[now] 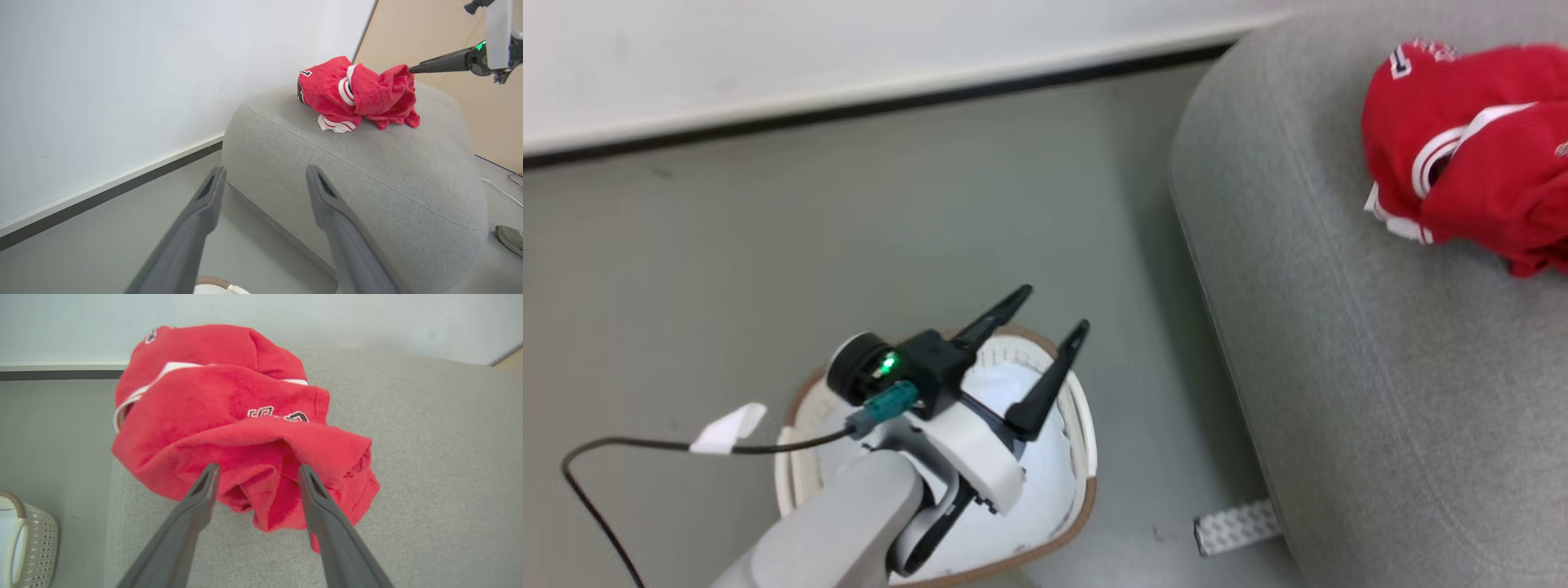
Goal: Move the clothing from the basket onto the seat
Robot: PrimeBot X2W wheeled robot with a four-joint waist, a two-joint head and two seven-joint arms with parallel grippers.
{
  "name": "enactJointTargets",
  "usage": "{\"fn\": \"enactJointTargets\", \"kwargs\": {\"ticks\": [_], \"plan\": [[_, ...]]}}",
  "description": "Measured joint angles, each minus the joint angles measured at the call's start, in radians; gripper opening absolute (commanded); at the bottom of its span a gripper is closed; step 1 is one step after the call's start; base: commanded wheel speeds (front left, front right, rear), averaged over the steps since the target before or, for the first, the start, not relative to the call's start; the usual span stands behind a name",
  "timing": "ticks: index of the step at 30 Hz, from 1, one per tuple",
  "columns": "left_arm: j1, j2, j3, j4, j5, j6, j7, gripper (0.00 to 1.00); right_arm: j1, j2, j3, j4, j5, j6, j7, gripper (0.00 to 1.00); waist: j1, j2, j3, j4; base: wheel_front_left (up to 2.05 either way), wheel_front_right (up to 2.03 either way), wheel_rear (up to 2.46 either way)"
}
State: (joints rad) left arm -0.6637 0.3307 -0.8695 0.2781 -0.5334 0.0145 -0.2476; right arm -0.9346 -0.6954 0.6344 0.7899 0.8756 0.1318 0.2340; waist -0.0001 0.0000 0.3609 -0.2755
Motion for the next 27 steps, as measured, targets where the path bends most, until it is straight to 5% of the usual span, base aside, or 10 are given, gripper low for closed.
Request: {"fn": "enactJointTargets", "kwargs": {"ticks": [11,27], "plan": [[0.091,0.008,0.181,-0.053,-0.029,0.071,-0.016,1.0,-0.002,-0.031,0.028,-0.168,-0.021,0.0,-0.155,1.0,-0.0002,0.0,-0.169,0.067,0.0,0.0,0.0],[0.38,-0.023,0.505,-0.11,0.017,0.123,-0.016,1.0,0.33,0.198,-0.171,-0.305,-0.165,0.0,-0.462,1.0,-0.0001,0.0,-0.324,0.184,0.0,0.0,0.0]]}}
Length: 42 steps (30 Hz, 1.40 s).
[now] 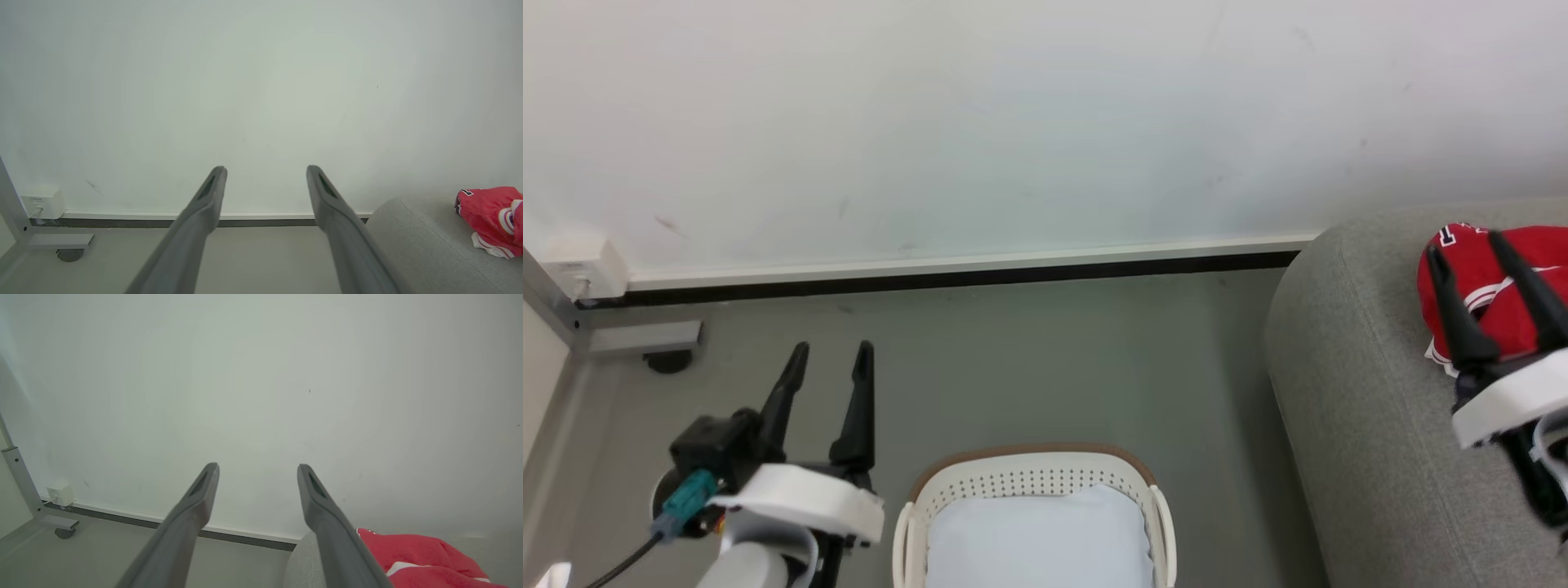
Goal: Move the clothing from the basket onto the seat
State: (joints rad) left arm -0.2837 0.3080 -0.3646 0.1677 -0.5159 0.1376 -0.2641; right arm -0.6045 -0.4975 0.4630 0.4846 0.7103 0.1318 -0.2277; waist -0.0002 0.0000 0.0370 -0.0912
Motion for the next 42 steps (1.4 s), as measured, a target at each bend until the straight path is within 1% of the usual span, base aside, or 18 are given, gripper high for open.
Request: {"fn": "enactJointTargets", "kwargs": {"ticks": [1,5,11,13,16,19,23,29,35,42], "plan": [[0.049,-0.018,0.045,-0.01,0.01,-0.006,0.0,1.0,0.079,0.054,-0.054,-0.023,-0.038,0.0,-0.016,1.0,0.0,0.0,-0.019,0.003,0.0,0.0,0.0],[0.123,-0.049,0.106,-0.018,0.024,-0.029,0.0,1.0,0.189,0.118,-0.129,-0.058,-0.101,0.0,-0.029,1.0,0.0,0.0,-0.042,0.002,0.0,0.0,0.0],[0.211,-0.102,0.196,-0.038,0.086,-0.095,0.0,1.0,0.343,0.228,-0.251,-0.162,-0.192,0.0,-0.035,1.0,0.0,0.0,-0.059,0.001,0.0,0.0,0.0],[0.224,-0.118,0.218,-0.029,0.108,-0.119,0.0,1.0,0.393,0.262,-0.267,-0.194,-0.237,0.0,-0.035,1.0,0.0001,0.0,-0.058,0.002,0.0,0.0,0.0],[0.234,-0.142,0.255,-0.016,0.147,-0.148,0.0,1.0,0.445,0.309,-0.29,-0.231,-0.271,0.0,-0.035,1.0,0.0001,0.0,-0.055,0.001,0.0,0.0,0.0],[0.246,-0.168,0.289,0.004,0.186,-0.175,0.0,1.0,0.485,0.342,-0.307,-0.238,-0.3,0.0,-0.035,1.0,0.0,0.0,-0.054,0.002,0.0,0.0,0.0],[0.254,-0.199,0.323,0.022,0.218,-0.204,0.0,1.0,0.508,0.367,-0.315,-0.24,-0.34,0.0,-0.035,1.0,0.0001,0.0,-0.054,0.002,0.0,0.0,0.0],[0.257,-0.227,0.357,0.044,0.258,-0.233,0.0,1.0,0.518,0.383,-0.303,-0.227,-0.348,0.0,-0.035,1.0,0.0002,0.0,-0.056,0.004,0.0,0.0,0.0],[0.253,-0.24,0.382,0.054,0.278,-0.252,0.0,1.0,0.515,0.388,-0.295,-0.222,-0.347,0.0,-0.035,1.0,0.0002,0.0,-0.059,0.002,0.0,0.0,0.0],[0.253,-0.249,0.391,0.061,0.288,-0.261,0.0,1.0,0.514,0.387,-0.291,-0.222,-0.346,0.0,-0.035,1.0,0.0002,0.0,-0.061,-0.002,0.0,0.0,0.0]]}}
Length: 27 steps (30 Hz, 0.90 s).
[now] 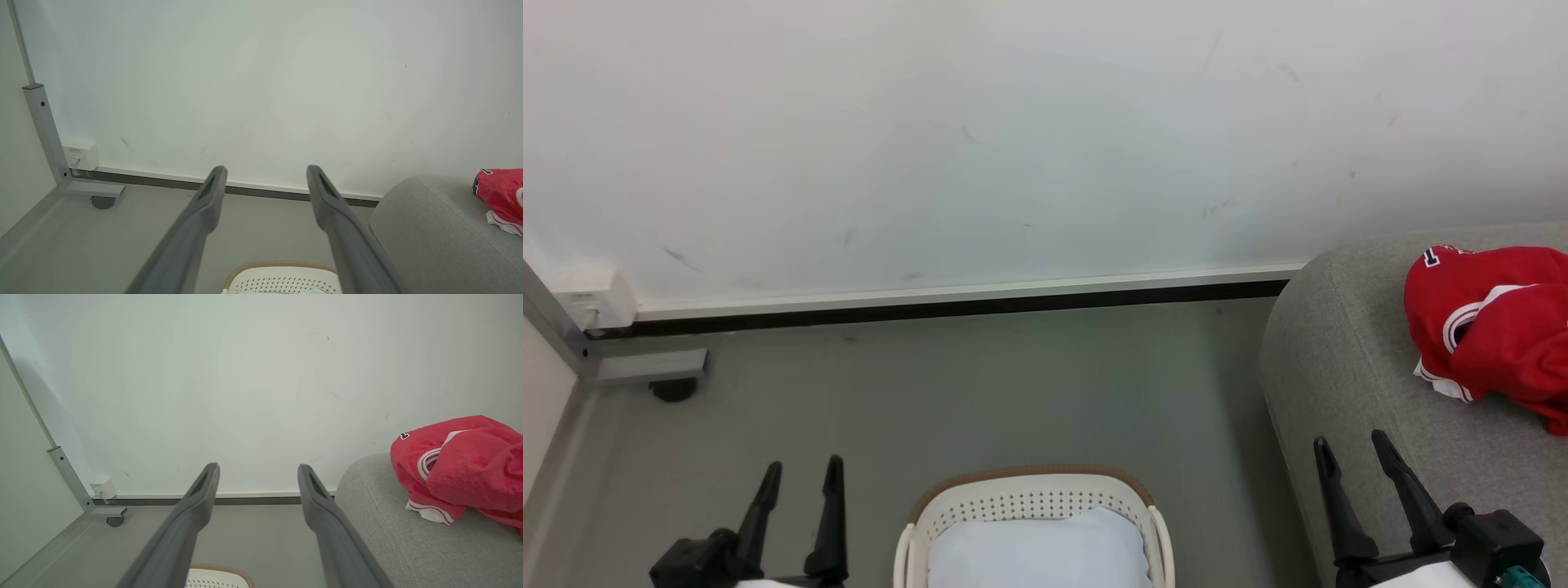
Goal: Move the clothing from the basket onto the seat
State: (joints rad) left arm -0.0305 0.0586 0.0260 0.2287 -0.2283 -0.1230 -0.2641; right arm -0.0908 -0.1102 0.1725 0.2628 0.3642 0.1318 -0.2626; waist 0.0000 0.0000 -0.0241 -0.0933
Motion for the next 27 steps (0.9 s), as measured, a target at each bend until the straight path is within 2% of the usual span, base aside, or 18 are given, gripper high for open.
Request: {"fn": "enactJointTargets", "kwargs": {"ticks": [9,10,15,27], "plan": [[-0.004,-0.005,-0.003,0.012,0.01,-0.004,0.0,1.0,-0.003,-0.001,0.002,0.0,0.003,0.0,0.0,1.0,0.0,0.0,0.005,0.002,0.0,0.0,0.0],[-0.003,-0.007,-0.005,0.016,0.01,-0.004,0.0,0.0,-0.001,0.0,0.002,0.003,0.002,0.0,0.0,0.0,0.0,0.0,0.005,0.003,0.0,0.0,0.0],[0.022,-0.017,-0.007,0.059,0.005,-0.004,0.008,0.0,0.032,0.01,0.009,0.038,0.012,0.0,0.008,0.0,0.0,0.0,0.005,0.003,0.0,0.0,0.0],[0.018,-0.017,0.007,0.058,-0.216,-0.004,0.066,0.0,0.033,0.014,-0.03,0.035,0.208,0.0,0.061,0.0,0.0,0.0,0.007,0.012,0.0,0.0,0.0]]}}
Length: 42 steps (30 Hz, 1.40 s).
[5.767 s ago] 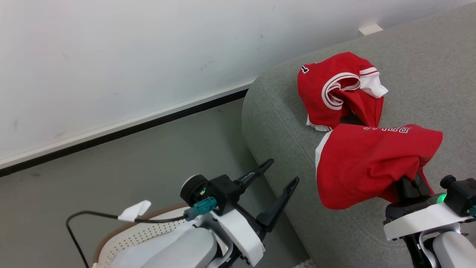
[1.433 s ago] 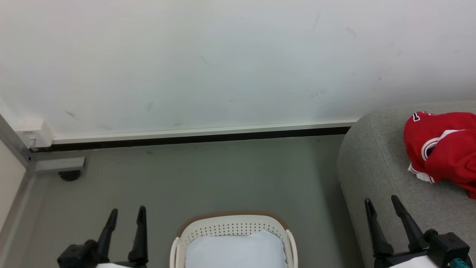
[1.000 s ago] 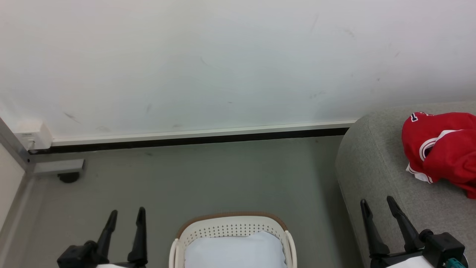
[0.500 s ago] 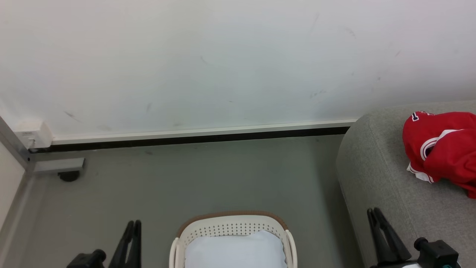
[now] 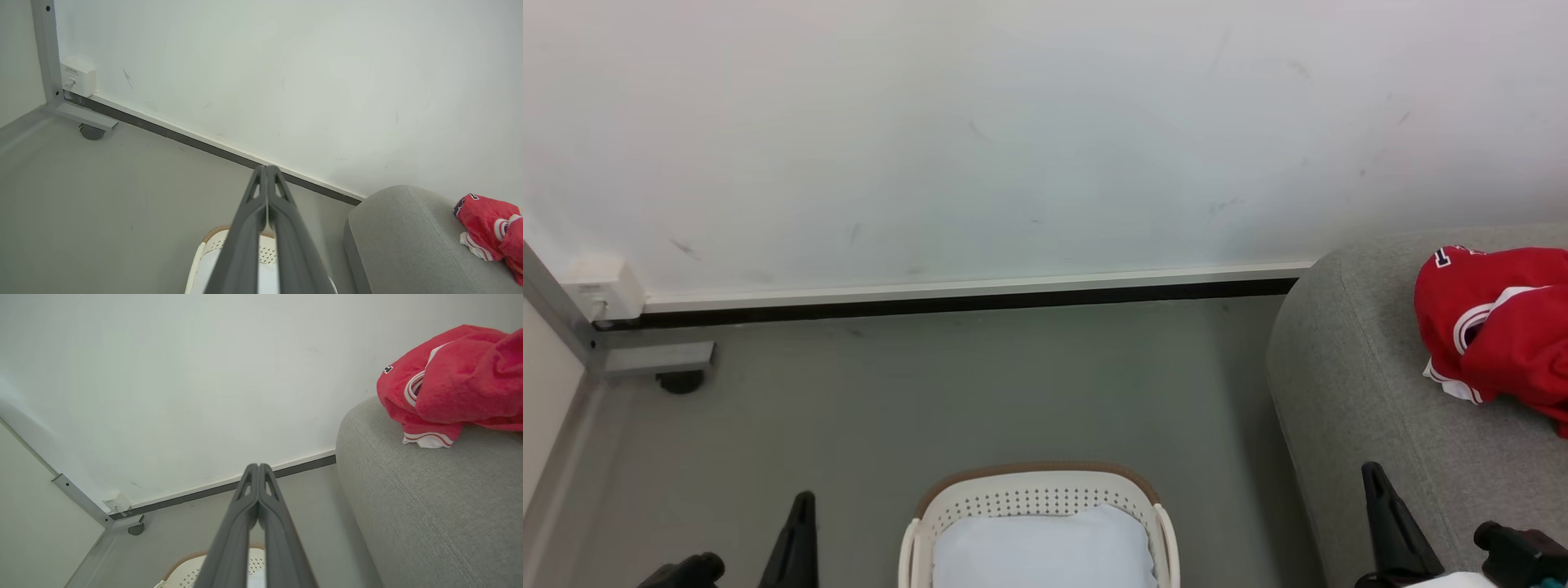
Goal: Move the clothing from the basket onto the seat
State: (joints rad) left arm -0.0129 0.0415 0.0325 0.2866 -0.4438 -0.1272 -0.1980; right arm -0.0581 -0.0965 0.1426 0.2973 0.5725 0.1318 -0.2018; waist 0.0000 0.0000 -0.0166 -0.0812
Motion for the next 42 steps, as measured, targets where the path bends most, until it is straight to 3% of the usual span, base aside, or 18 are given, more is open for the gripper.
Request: {"fn": "enactJointTargets", "kwargs": {"ticks": [21,42], "plan": [[-0.022,0.0,0.021,-0.012,-0.323,0.0,0.084,0.0,-0.003,0.008,-0.064,-0.012,0.294,0.0,0.082,0.0,0.0,0.0,0.004,0.015,0.0,0.0,0.0],[-0.043,0.001,0.039,-0.02,-0.58,0.0,0.154,0.0,-0.018,0.017,-0.119,-0.025,0.522,0.0,0.15,0.0,0.0,0.0,0.007,0.03,0.0,0.0,0.0]]}}
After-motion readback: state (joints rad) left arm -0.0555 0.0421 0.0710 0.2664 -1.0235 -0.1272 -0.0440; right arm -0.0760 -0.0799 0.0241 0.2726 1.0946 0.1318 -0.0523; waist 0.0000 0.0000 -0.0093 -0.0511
